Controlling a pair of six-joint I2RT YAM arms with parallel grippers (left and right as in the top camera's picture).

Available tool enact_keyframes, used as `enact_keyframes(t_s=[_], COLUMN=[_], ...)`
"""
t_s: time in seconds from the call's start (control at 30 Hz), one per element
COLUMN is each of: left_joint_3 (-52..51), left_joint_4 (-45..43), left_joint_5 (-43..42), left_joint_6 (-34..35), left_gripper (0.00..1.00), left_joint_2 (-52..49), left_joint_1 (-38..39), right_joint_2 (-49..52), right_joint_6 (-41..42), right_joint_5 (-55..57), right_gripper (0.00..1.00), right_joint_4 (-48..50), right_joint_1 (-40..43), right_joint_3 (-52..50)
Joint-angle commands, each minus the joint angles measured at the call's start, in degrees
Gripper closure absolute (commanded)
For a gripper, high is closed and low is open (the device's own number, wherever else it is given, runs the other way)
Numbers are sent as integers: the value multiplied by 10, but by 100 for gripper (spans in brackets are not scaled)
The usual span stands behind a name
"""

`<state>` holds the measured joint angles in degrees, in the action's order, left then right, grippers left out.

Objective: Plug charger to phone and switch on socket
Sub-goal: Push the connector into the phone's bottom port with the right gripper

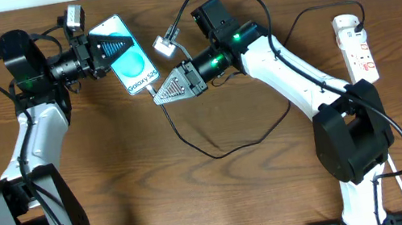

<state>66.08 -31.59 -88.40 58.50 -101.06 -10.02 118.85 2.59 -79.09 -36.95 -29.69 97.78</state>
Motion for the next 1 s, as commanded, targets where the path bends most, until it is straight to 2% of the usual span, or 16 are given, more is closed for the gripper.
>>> enact_keyframes(t_s=[0.0, 0.97], left_joint_3=[7, 7], left_joint_4=[-7, -7], left_joint_5=[-16, -16], left_joint_6=[-3, -3], left_gripper=[93, 93], left_joint_2=[3, 3], left_joint_1=[-1, -1], right_joint_2=[4, 4], right_joint_6=[4, 6], right_joint_5=[-14, -5], right_gripper=[99, 99], right_joint_4=[4, 8], right_joint_1=[-6, 2], right_joint_3=[7, 7])
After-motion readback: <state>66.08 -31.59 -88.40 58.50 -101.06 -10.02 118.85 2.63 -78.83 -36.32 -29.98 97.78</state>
